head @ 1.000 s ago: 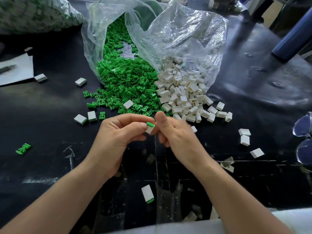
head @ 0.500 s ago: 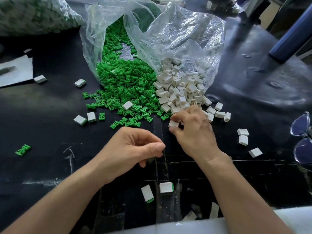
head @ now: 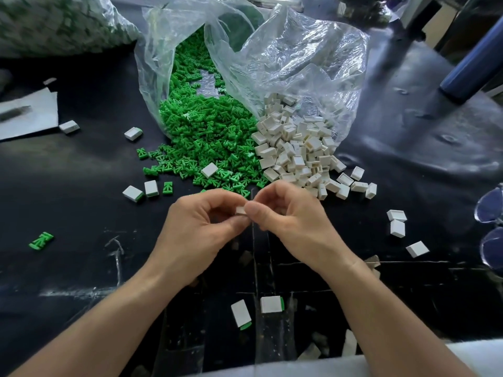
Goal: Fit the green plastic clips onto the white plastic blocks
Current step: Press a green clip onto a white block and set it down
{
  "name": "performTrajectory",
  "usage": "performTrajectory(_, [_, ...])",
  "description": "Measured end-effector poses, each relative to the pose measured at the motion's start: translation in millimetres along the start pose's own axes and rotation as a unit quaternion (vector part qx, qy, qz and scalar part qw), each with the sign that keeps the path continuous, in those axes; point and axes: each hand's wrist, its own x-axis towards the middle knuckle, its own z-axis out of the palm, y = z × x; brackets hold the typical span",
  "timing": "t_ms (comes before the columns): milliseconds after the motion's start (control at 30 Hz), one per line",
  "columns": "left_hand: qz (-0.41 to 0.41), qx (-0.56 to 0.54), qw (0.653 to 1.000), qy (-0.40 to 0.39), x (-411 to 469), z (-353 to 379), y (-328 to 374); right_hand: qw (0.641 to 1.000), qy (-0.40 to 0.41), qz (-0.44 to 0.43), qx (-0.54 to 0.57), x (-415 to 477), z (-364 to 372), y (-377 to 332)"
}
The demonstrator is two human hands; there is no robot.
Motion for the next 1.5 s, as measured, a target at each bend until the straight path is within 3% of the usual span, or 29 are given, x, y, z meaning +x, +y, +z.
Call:
performTrajectory(133, [-0.035,-0.01,0.999,0.022,2,0,-1,0.977,0.078,-0.049,-0.19,3,-4,4])
performTrajectory(233, [-0.038,-0.013,0.999,0.019,1,2,0,0.948,0.057,-0.038,-0.312,3,-3,8])
performTrajectory(433, [-0.047,-0.036,0.998,0.012,0,3,3,0.911,0.021,-0.022,-0.411,5,-1,10])
performTrajectory(600, [-0.061,-0.051,0.997,0.004,2,4,1,0.923,0.054,-0.033,-0.379,3,-5,6])
performTrajectory(967, [-0.049,-0.029,0.998,-0.01,2,4,-3,0.937,0.005,-0.032,-0.348,3,-3,4])
performTrajectory(1200, [-0.082,-0.102,0.991,-0.003,4,4,-3,0.94,-0.007,-0.027,-0.34,1,-5,4])
performTrajectory(1333, [-0.11,-0.163,0.98,-0.012,6,3,-2,0.963,0.044,-0.058,-0.258,-2,-6,2])
performTrajectory(1500, [-0.11,-0.209,0.972,-0.007,7,2,-2,0.995,0.065,-0.023,-0.07,-1,-4,0])
